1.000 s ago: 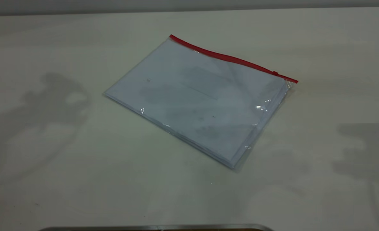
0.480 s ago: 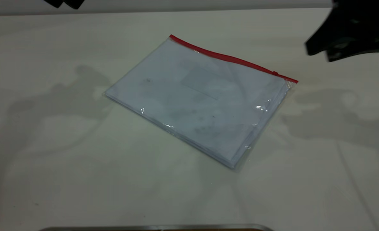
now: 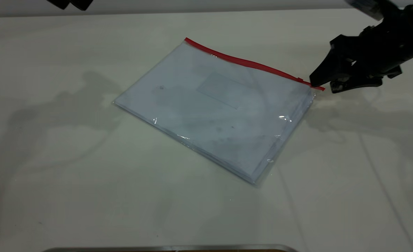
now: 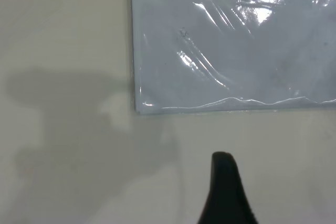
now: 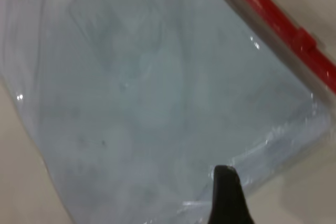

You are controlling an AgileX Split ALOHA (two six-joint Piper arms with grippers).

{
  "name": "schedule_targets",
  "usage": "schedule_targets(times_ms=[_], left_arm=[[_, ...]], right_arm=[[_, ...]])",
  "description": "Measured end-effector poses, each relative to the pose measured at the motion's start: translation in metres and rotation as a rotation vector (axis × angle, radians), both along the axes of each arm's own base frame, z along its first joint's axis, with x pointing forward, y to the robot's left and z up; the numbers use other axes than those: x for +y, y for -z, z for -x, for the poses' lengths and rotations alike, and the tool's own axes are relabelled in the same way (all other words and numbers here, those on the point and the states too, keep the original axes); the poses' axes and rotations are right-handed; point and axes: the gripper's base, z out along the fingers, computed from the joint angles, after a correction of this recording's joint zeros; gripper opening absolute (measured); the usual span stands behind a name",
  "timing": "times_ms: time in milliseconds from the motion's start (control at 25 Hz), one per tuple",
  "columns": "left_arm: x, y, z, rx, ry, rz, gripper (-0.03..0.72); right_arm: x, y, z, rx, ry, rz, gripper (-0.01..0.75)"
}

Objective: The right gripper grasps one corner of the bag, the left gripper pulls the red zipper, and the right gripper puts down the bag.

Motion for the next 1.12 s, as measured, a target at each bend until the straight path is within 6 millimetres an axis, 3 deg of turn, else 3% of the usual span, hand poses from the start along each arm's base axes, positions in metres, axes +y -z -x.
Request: schedule_targets(times_ms=[200,440,720,1120], left_arm=[[0.000,0.000,0.000,0.001,-0.003,0.002,0.580],[0.000,0.000,0.000,0.000,-0.004,0.003,0.580],[0.000,0.000,0.000,-0.001,-0.008,0.003,0.580],[-0.002,-0.002,-0.002,-0.009,-0.033,0.034,0.580]], right_arm=[[0.000,0.015,-0.017,-0.021,-0.020,0.001,0.545],[-0.004,0.030,-0.021,-0.005,-0.020,0.012,0.545],[-0.030,0.030,-0.022,-0.005,0.017,-0.002,0.545],[-0.016,0.051,-0.013,-0.043,-0.088,-0.180,0.547]])
